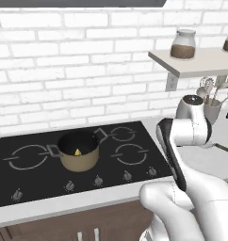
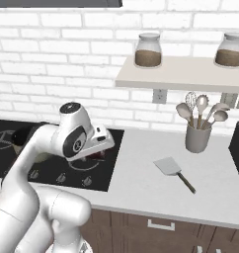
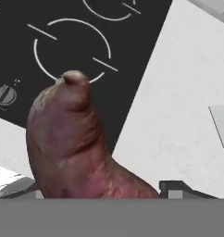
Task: Put the potato and lemon wedge in the pot. Retrieve the spatula and lightly stir the vegetables in the pot.
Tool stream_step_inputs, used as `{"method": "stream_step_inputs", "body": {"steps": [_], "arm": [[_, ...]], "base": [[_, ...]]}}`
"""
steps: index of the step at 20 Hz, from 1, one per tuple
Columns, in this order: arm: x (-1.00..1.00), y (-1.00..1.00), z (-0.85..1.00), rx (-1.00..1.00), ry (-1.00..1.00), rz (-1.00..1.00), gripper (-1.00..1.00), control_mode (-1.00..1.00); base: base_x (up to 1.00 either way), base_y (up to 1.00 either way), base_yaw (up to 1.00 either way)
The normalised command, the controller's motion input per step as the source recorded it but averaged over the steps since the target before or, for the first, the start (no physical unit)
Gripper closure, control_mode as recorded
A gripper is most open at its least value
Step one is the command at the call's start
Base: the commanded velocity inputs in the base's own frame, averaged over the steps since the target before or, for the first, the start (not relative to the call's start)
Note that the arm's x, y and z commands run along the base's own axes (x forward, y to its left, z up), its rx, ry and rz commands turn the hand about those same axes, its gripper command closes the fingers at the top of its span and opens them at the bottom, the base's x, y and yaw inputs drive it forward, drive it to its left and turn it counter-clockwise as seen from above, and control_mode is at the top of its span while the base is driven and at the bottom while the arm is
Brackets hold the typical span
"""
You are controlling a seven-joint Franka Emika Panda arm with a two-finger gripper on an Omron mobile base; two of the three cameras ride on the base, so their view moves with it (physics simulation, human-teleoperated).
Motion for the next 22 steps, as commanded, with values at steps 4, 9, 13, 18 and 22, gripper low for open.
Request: {"method": "stream_step_inputs", "body": {"steps": [4, 9, 13, 18, 22], "arm": [[0.0, 1.0, 0.4, 0.02, 0.0, 0.0, 1.0, -1.0], [0.01, 1.0, 0.47, 0.07, 0.0, 0.0, 1.0, -1.0], [0.03, 1.0, 0.41, 0.1, 0.0, 0.0, 1.0, -1.0], [0.19, 1.0, 0.19, 0.11, 0.0, 0.0, 1.0, -1.0], [0.49, 0.99, 0.0, 0.1, 0.0, 0.0, 1.0, -1.0]], "base": [[0.0, 0.0, 0.0], [0.0, 0.0, 0.0], [0.0, 0.0, 0.0], [0.0, 0.0, 0.0], [0.0, 0.0, 0.0]]}}
